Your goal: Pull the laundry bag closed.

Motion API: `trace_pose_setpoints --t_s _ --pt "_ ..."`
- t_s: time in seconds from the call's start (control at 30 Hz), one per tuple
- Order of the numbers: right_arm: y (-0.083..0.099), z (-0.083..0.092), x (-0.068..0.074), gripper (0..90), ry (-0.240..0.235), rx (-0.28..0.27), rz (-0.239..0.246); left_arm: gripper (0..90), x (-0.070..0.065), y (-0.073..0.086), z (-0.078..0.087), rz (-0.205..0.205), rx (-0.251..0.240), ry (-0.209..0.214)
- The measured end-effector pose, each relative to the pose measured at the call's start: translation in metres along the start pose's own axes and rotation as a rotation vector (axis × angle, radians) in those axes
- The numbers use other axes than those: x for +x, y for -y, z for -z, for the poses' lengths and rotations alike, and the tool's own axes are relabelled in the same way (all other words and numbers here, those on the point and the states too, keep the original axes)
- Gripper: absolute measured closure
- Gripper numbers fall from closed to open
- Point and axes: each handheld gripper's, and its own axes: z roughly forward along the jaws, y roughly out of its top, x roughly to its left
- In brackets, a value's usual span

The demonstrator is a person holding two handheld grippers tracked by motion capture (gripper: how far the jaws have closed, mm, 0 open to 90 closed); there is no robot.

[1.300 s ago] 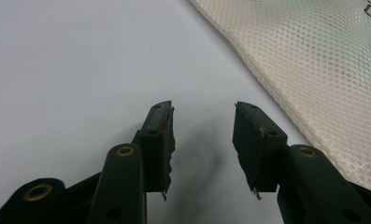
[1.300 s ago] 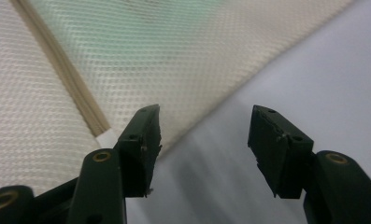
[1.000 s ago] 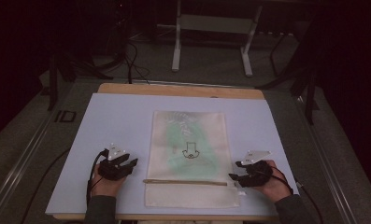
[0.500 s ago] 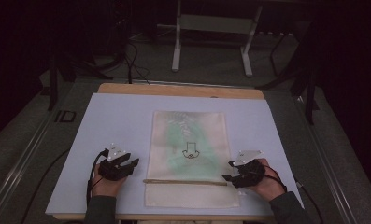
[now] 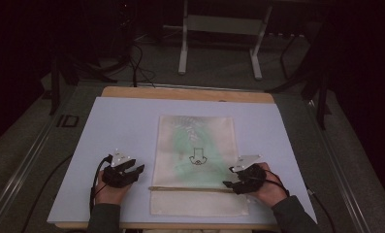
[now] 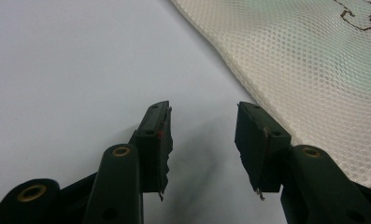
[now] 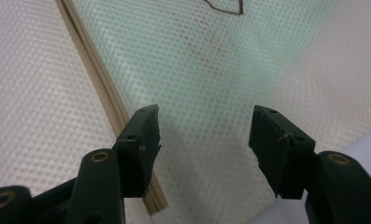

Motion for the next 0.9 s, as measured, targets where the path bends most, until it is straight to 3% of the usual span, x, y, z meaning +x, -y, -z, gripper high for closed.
trace_pose_setpoints --t_s 0.9 --pt "-0.039 -0.02 0.019 44.1 -0.058 -0.011 0.082 55.3 0.0 0.0 0.001 -0.008 0.002 0.008"
